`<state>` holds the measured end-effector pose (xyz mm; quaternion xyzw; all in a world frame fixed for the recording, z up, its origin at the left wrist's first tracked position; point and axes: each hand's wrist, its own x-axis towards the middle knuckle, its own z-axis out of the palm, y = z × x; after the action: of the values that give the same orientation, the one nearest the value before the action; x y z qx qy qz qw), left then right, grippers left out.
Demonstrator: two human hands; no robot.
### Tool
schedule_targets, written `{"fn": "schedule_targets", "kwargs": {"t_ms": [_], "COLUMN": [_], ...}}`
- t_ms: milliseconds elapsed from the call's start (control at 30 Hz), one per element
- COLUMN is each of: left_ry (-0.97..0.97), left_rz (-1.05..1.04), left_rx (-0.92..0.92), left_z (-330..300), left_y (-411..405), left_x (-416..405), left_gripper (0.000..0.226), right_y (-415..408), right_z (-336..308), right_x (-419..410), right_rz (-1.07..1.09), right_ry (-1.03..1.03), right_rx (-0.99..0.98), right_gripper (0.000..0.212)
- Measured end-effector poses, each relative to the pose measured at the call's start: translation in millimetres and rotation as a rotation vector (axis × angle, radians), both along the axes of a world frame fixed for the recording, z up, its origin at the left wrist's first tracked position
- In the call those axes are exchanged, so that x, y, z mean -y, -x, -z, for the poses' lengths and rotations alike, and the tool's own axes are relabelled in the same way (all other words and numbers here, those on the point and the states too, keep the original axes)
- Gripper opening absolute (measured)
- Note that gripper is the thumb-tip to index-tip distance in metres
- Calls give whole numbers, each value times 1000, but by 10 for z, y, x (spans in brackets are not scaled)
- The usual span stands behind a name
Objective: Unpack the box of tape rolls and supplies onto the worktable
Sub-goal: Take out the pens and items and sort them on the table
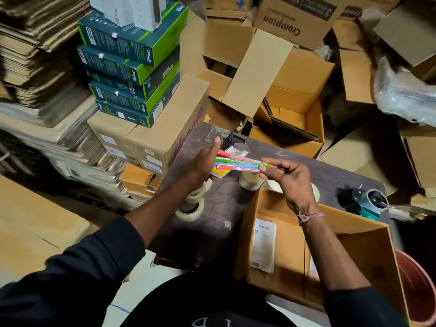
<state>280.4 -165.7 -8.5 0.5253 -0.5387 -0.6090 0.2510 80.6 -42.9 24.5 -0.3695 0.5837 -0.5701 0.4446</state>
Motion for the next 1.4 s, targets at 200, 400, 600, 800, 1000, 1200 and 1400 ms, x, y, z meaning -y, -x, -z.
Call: {"fn": "schedule_targets", "kwargs": {"t_ms": [200, 400, 600, 800, 1000, 1200, 1400], "left_ry": [133, 381, 563, 668, 779, 553, 523], "left_rz": [-129, -93, -56, 21, 134, 20, 9], "left_rx": [-129, -25, 178, 300, 363, 320, 418], "left_z": [117, 188, 81, -41, -164, -254, 84], "left_y": [94, 24, -85, -54, 50, 54, -263], "left_x": [66, 73, 161, 224, 156, 159, 366], "left_gripper": [64, 55, 55, 47, 49, 62, 47], "right_y": [-83, -105, -165, -295, -453, -345, -107], "right_z": [23, 57, 73, 59, 27, 83, 20], "right_x": [103, 127, 165, 277, 514, 632, 801], "right_rz": [-47, -114, -193, -331, -389, -451, -274], "right_ry": [-20, -62, -74, 36, -173, -268, -319], "right_rx": [-9, -76, -310, -1164, -1084, -969, -555], "right_gripper": [31, 26, 20, 30, 19, 17, 16]}}
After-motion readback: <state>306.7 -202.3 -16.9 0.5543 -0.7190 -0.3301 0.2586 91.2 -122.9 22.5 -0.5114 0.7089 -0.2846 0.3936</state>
